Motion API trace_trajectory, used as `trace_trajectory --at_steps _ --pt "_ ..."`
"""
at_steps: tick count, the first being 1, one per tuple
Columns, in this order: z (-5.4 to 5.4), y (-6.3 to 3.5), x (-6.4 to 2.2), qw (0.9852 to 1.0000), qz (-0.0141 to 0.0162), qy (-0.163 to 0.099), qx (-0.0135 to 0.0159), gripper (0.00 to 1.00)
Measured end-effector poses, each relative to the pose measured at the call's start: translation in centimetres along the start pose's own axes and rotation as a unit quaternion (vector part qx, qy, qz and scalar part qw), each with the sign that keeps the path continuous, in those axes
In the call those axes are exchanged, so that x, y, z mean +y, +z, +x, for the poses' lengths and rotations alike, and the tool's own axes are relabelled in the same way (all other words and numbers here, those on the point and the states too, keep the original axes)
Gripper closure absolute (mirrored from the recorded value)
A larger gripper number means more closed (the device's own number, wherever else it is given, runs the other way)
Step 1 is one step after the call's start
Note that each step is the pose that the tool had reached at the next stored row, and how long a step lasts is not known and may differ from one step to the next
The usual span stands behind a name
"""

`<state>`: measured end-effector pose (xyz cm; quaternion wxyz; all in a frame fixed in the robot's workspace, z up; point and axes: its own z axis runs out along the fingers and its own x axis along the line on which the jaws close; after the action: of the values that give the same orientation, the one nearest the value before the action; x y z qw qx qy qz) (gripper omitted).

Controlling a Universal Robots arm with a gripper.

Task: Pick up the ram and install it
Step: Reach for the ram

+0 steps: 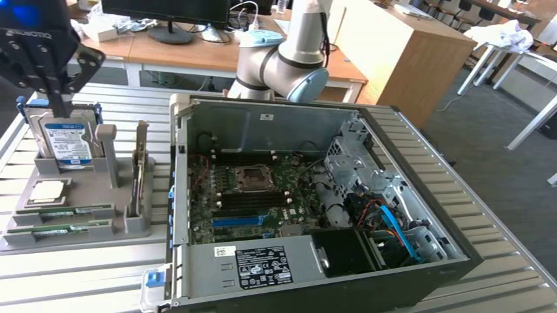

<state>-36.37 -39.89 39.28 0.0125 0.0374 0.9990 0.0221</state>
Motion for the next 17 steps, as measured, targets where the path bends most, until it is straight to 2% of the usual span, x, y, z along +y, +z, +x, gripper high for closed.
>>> trace_trajectory --at_steps 8,17 --pt "1.9 -0.01 -0.14 1.0 0.0 0.0 0.0 0.9" --pt "2.1 -0.02 -0.15 1.0 0.0 0.0 0.0 0.9"
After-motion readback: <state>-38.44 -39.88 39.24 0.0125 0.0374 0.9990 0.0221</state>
